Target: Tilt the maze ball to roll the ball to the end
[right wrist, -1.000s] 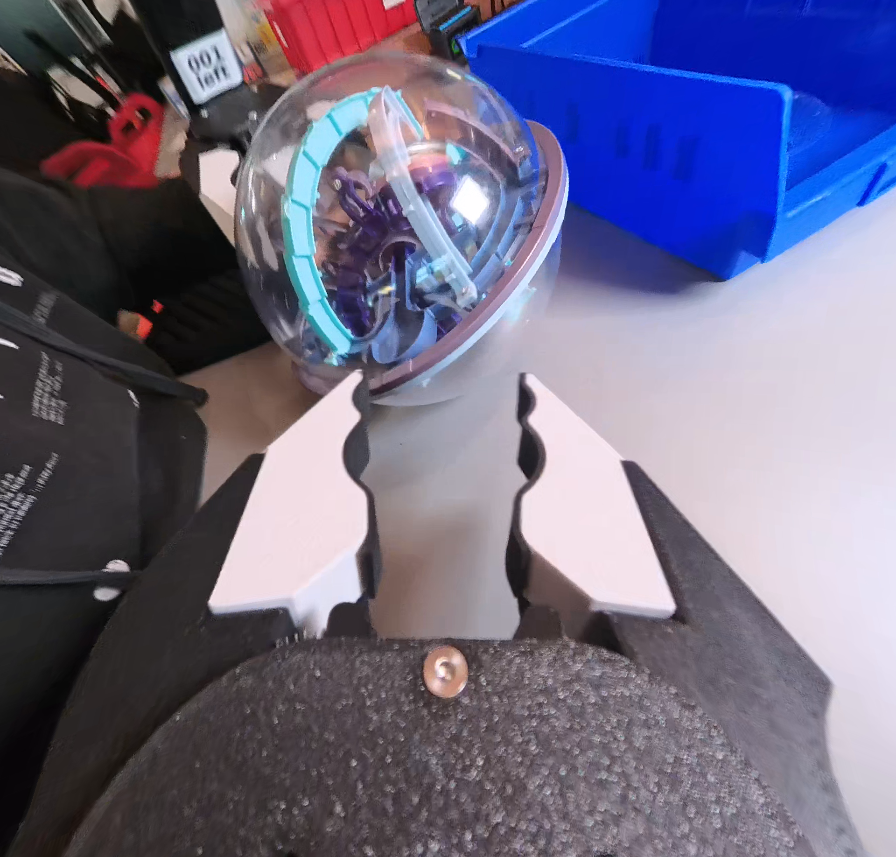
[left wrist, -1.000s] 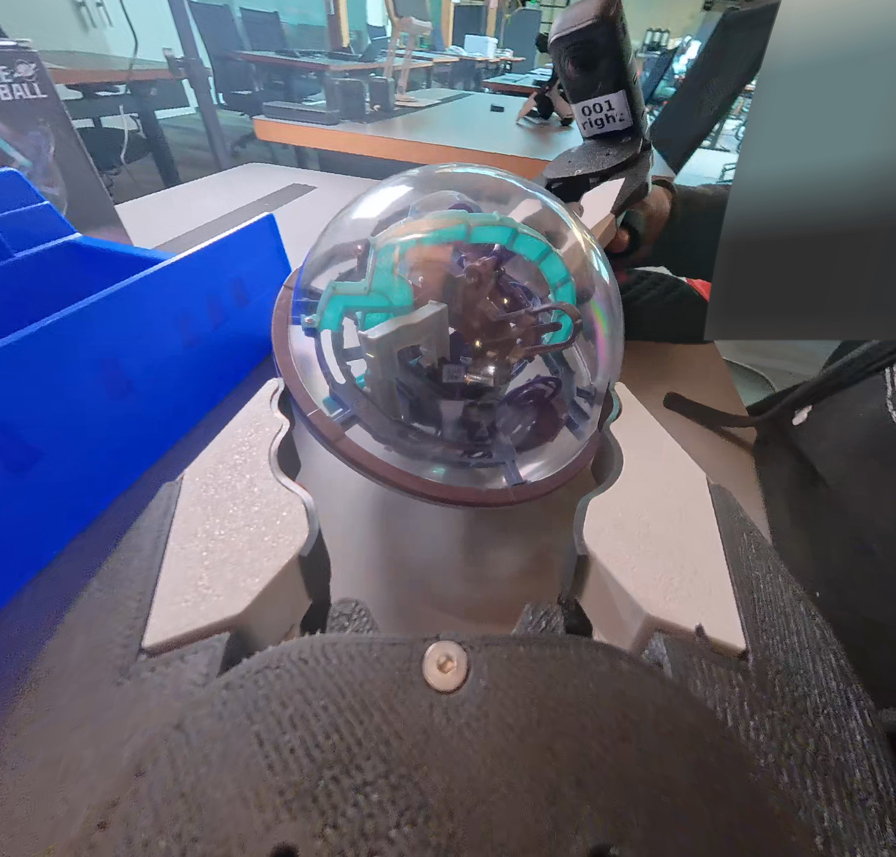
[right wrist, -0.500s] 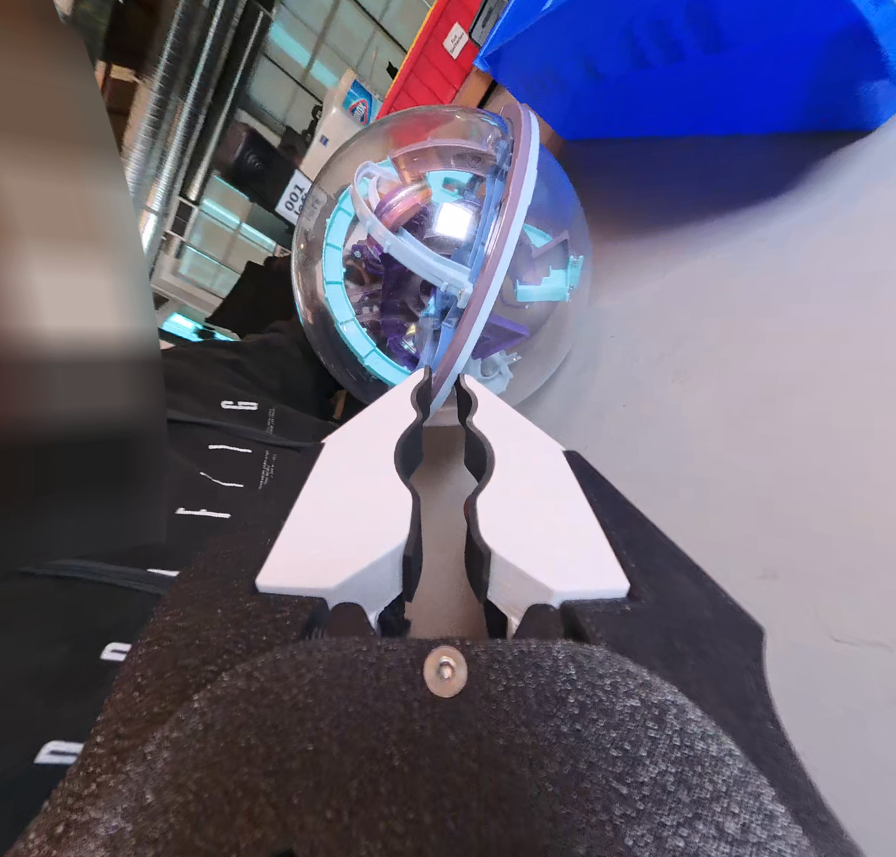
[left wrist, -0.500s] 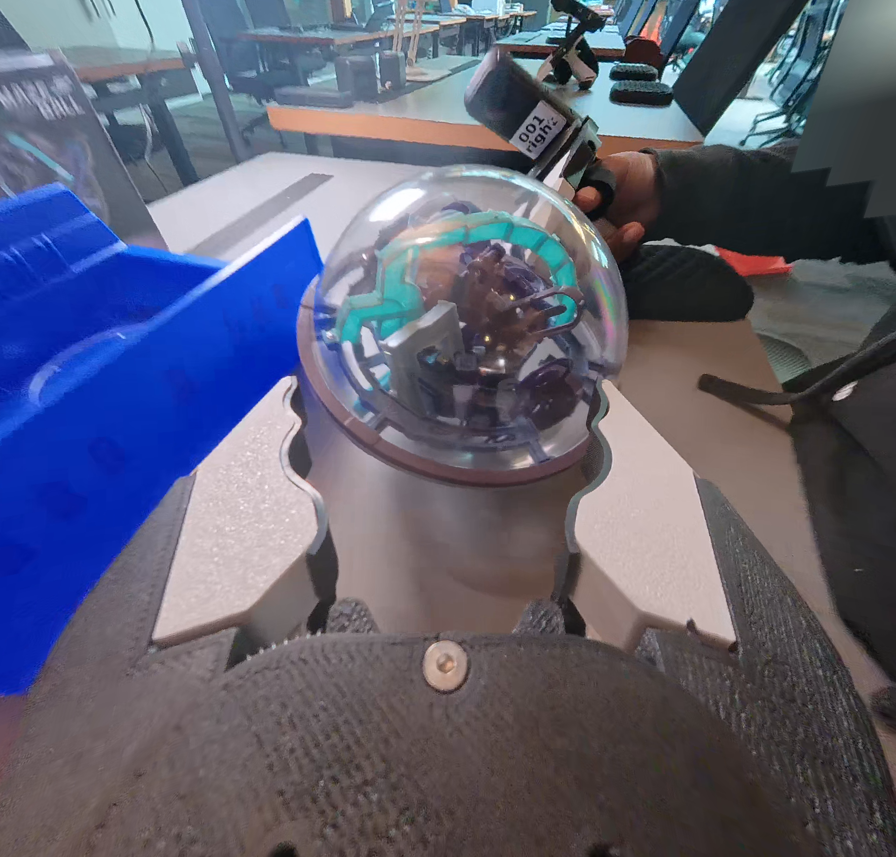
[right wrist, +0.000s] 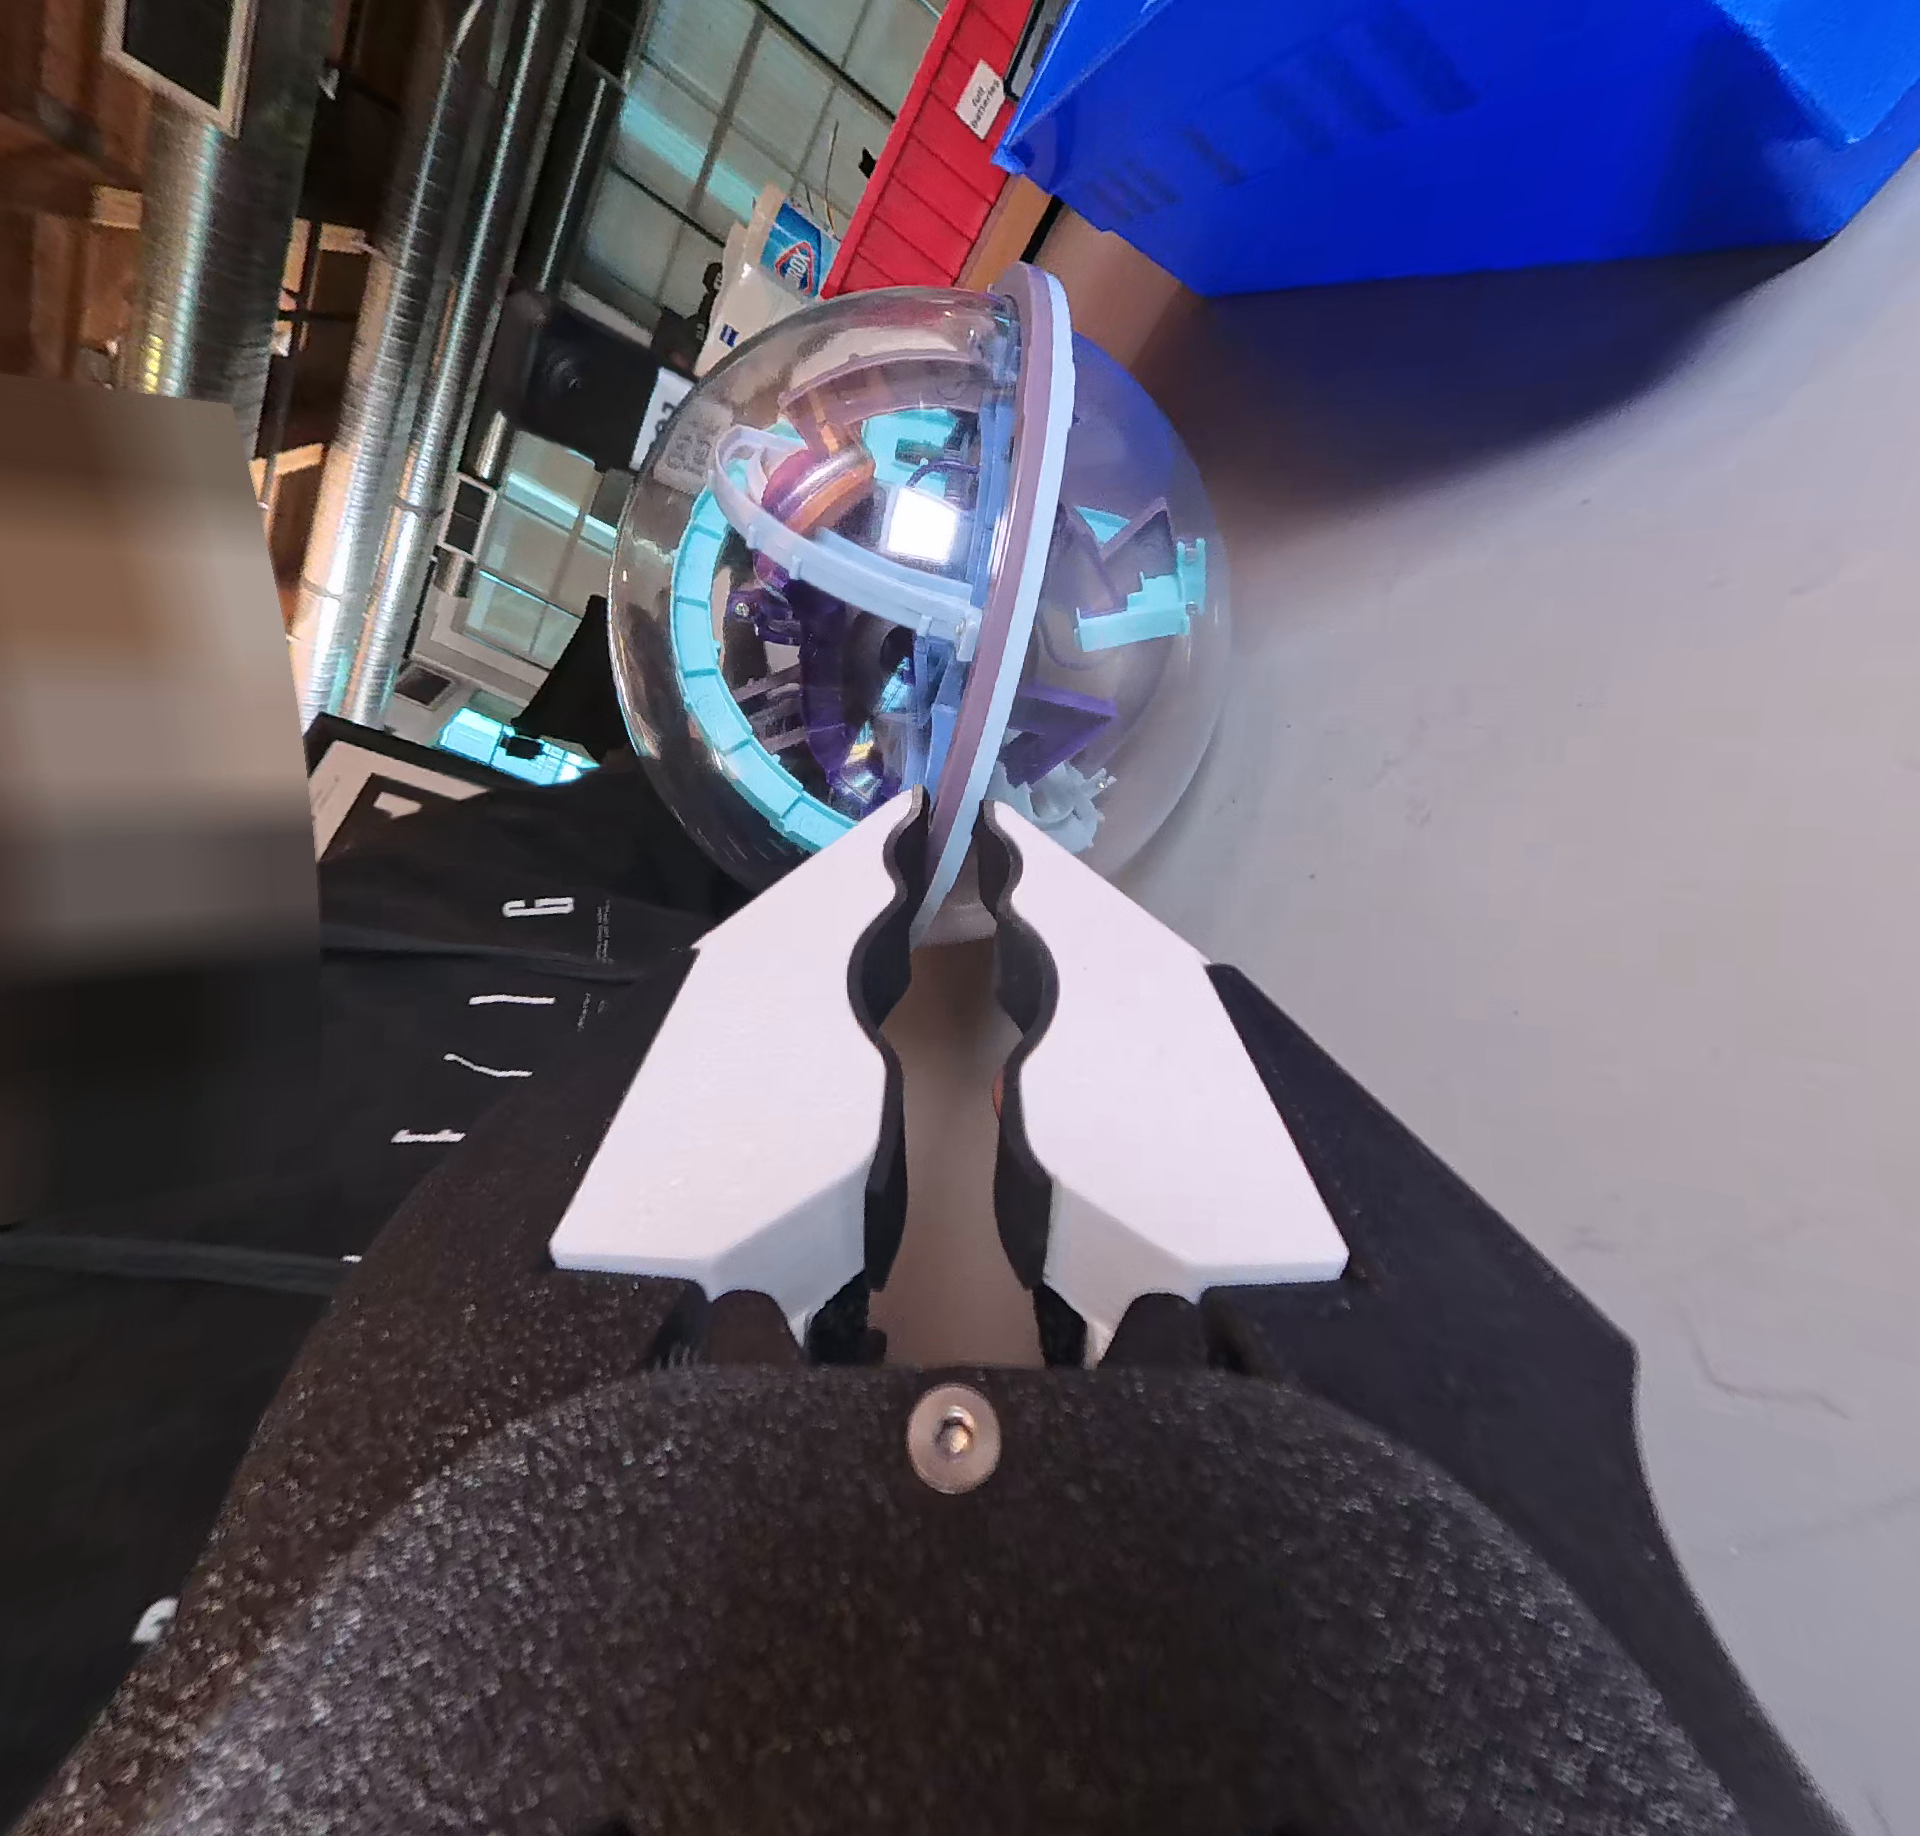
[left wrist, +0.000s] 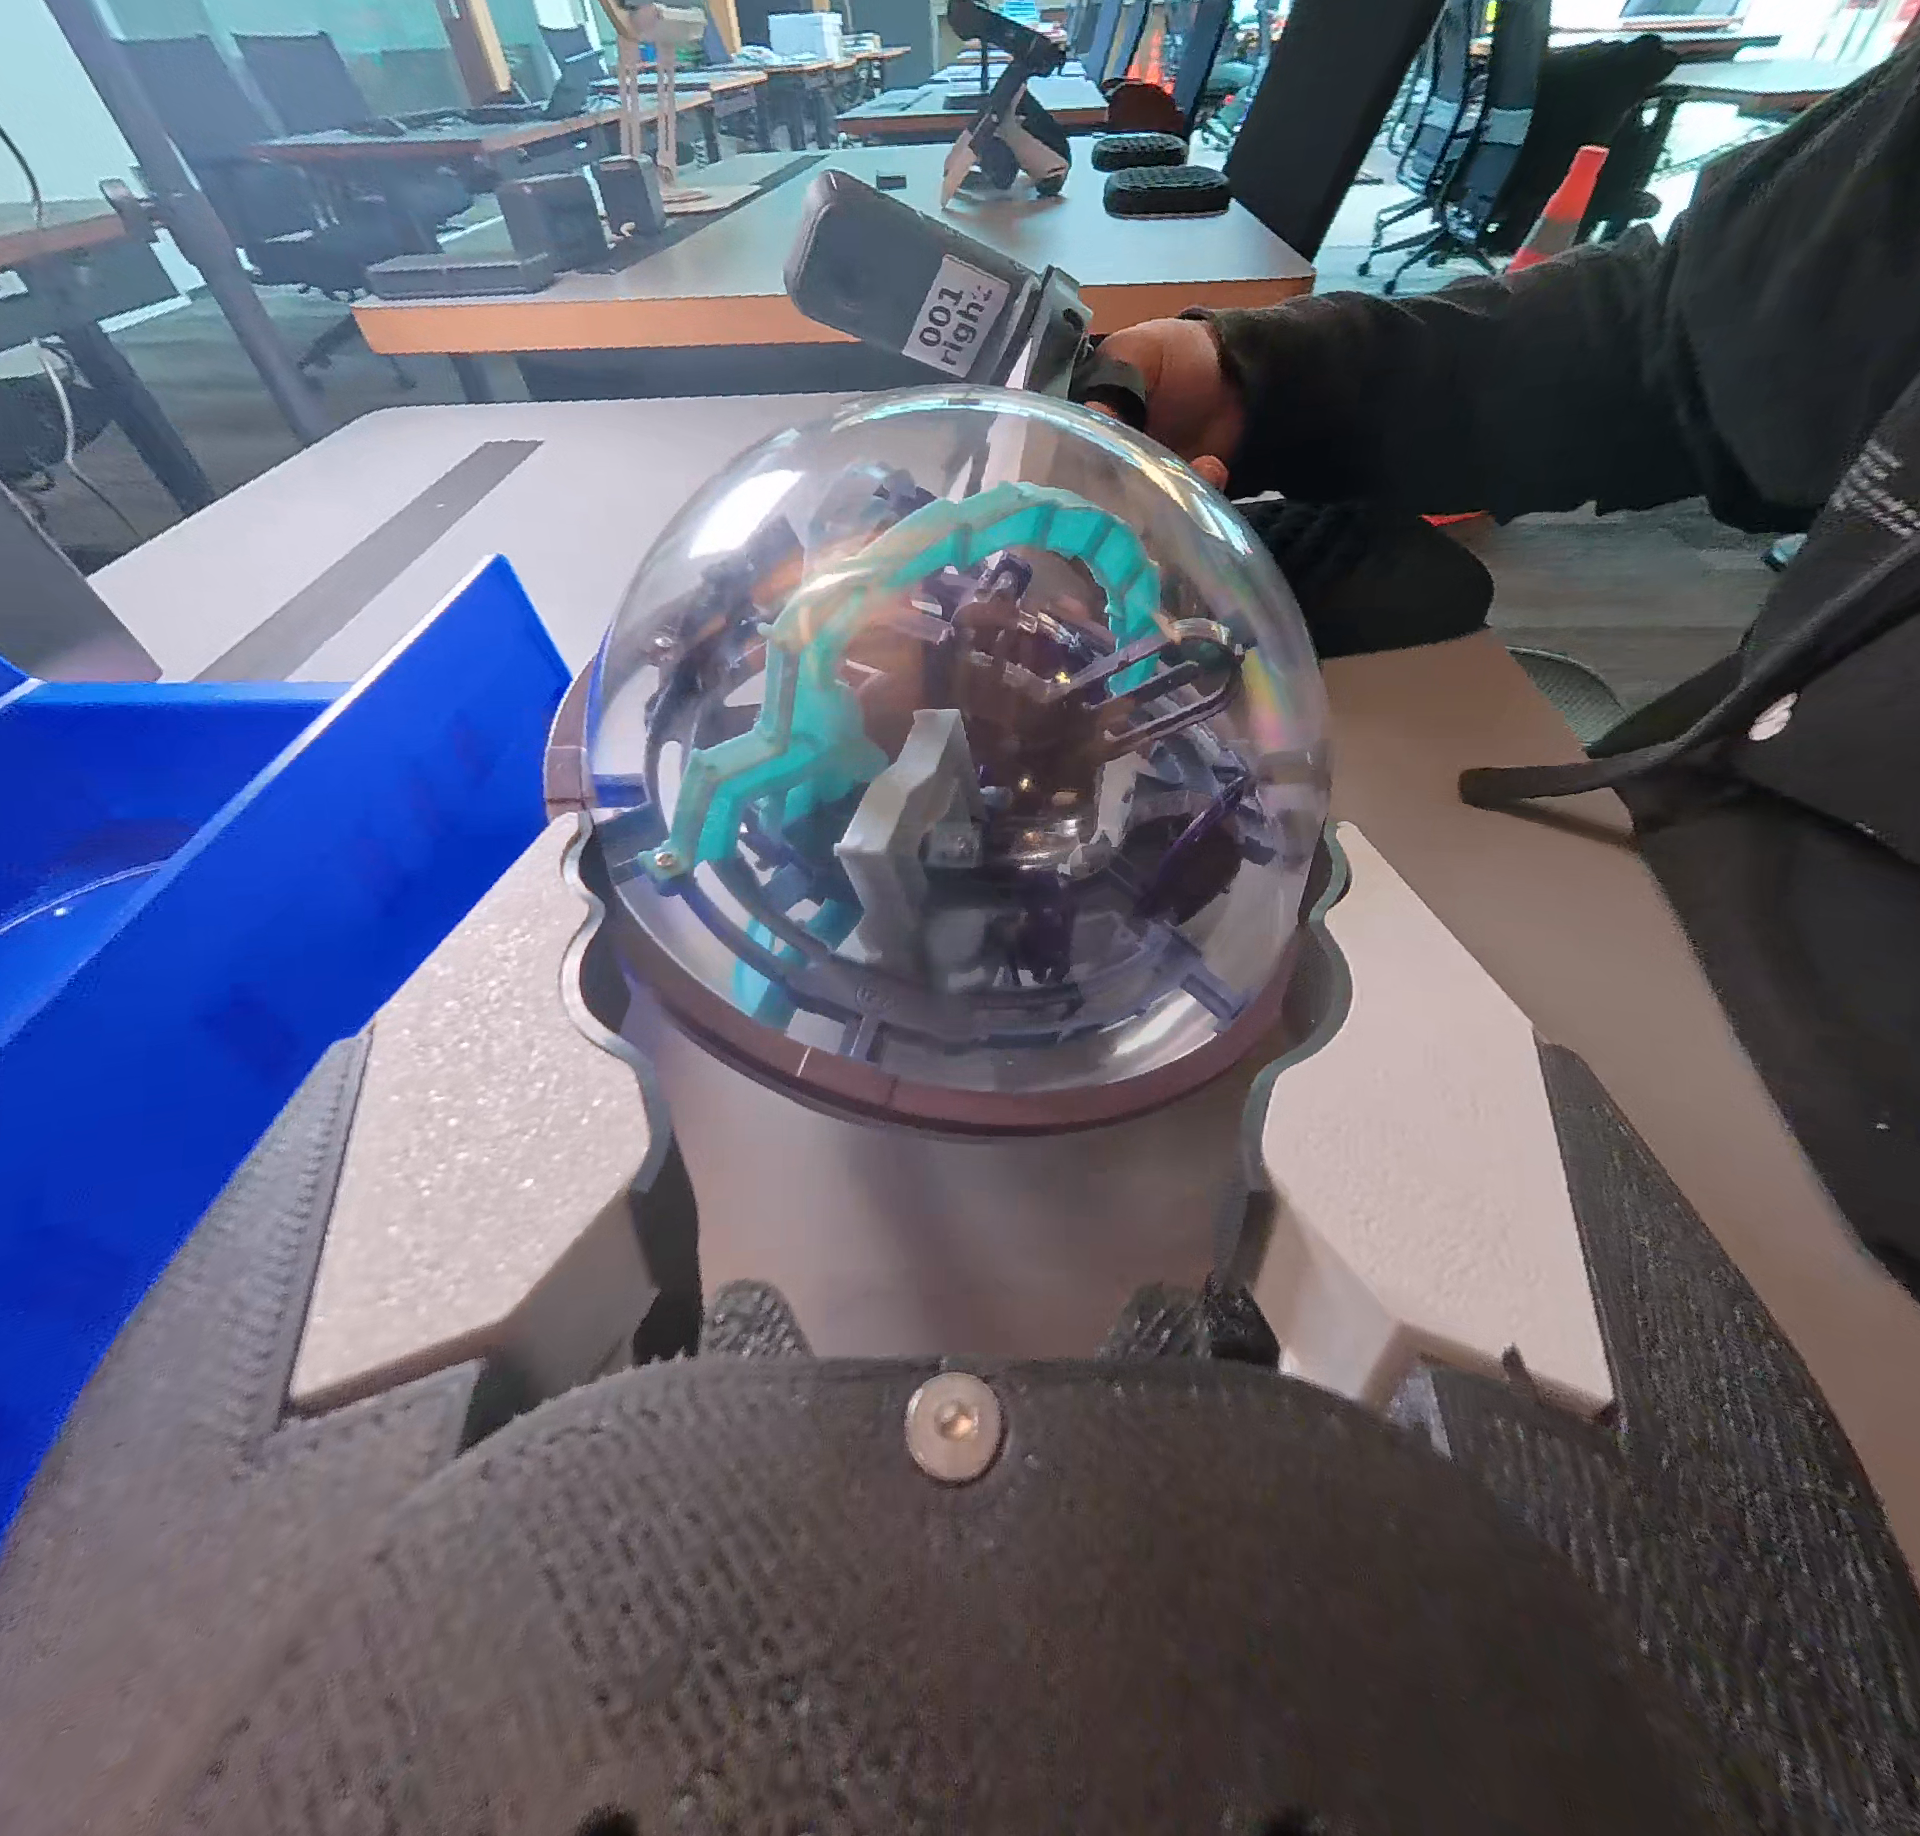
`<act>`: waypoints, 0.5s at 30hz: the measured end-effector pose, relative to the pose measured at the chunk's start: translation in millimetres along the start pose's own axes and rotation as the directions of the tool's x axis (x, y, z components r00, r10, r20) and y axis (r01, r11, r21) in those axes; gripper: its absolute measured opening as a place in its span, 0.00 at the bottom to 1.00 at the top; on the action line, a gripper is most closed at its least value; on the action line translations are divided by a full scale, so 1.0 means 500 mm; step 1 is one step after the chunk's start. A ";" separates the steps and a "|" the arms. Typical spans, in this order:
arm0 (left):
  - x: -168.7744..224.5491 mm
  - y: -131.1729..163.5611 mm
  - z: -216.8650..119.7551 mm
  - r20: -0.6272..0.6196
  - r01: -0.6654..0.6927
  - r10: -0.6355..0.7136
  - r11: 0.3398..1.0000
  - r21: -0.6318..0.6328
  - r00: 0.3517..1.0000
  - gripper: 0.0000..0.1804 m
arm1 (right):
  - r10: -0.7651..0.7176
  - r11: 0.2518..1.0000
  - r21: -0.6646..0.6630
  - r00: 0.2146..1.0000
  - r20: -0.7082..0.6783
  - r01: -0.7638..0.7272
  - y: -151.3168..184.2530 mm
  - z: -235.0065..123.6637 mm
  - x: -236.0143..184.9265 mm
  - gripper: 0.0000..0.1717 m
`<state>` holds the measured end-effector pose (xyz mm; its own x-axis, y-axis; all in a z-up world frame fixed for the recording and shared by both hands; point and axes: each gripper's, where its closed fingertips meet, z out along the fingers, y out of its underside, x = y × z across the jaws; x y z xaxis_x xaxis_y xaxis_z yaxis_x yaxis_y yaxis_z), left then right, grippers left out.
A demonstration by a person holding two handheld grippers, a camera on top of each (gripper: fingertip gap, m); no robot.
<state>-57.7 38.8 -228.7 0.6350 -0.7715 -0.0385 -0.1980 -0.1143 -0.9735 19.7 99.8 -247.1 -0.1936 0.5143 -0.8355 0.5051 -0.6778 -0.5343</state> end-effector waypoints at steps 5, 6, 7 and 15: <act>0.013 0.000 -0.004 0.045 0.025 -0.025 1.000 -0.013 0.999 0.72 | -0.034 0.999 0.010 0.999 -0.010 0.034 0.003 0.004 -0.003 0.04; 0.017 0.001 -0.005 0.051 0.031 -0.030 0.999 -0.017 0.998 0.72 | -0.043 0.999 0.011 0.999 -0.016 0.043 0.005 0.005 -0.006 0.04; 0.021 0.002 -0.007 0.056 0.033 -0.032 0.999 -0.022 0.998 0.71 | -0.051 0.999 0.014 0.999 -0.020 0.051 0.007 0.006 -0.009 0.04; 0.039 0.009 -0.009 0.060 0.150 -0.149 0.989 -0.016 0.987 0.72 | -0.074 0.992 0.106 0.997 -0.009 0.075 0.008 0.004 -0.031 0.04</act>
<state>-49.5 20.3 -233.0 0.7011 -0.7070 0.0933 -0.1125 -0.2389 -0.9645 23.0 88.0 -236.5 -0.2226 0.5680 -0.7924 0.3969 -0.6896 -0.6058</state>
